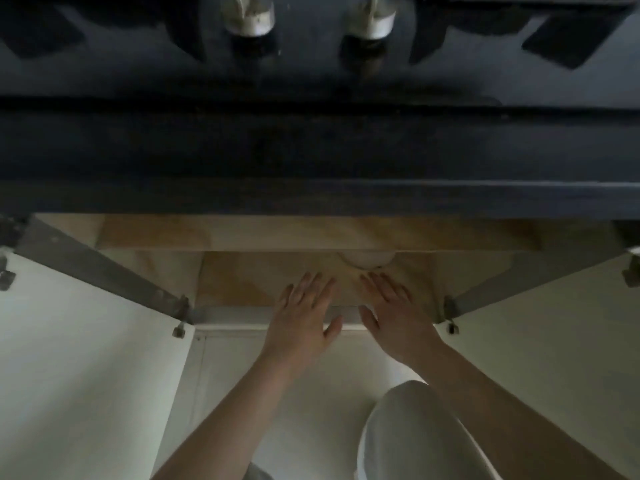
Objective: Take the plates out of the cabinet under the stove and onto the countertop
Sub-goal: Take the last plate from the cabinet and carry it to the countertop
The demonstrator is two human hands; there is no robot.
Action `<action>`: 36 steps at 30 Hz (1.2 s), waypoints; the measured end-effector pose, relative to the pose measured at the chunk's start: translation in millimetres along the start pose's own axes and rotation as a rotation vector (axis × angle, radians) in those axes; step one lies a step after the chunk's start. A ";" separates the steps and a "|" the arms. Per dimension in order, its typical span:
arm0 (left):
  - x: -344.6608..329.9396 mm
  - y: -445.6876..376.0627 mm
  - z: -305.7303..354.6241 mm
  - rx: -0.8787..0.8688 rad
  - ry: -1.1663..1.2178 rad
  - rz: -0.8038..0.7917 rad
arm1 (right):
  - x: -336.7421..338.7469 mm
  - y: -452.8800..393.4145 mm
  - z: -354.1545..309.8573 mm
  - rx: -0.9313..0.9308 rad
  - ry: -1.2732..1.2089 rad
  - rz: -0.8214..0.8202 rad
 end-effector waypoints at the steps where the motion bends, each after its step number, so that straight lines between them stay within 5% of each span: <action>1: -10.9 -6.7 -3.5 -0.002 0.009 0.023 | -12.0 -10.0 4.4 0.009 0.027 -0.001; 10: -94.3 -87.1 -15.0 -0.104 -0.073 0.095 | -103.1 -61.0 56.0 -0.017 0.128 0.036; 21: -165.9 -154.2 -35.7 -0.099 -0.125 0.122 | -134.4 -109.7 97.3 -0.090 0.236 0.184; 29: -171.2 -173.6 -74.3 -0.011 0.019 0.182 | -192.4 -158.1 156.2 -0.289 0.006 0.089; 36: -176.9 -176.9 -91.7 0.156 0.483 0.140 | -213.2 -180.5 221.9 -0.522 -0.219 0.100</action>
Point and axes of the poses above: each hand's wrist, its own y-axis away from the middle knuckle, its own x-axis out of the back of the hand, z = x × y, the point moved 10 cm from there along -y, towards the middle knuckle, and after that the axes turned 1 degree about -x, right-handed, at the moved point
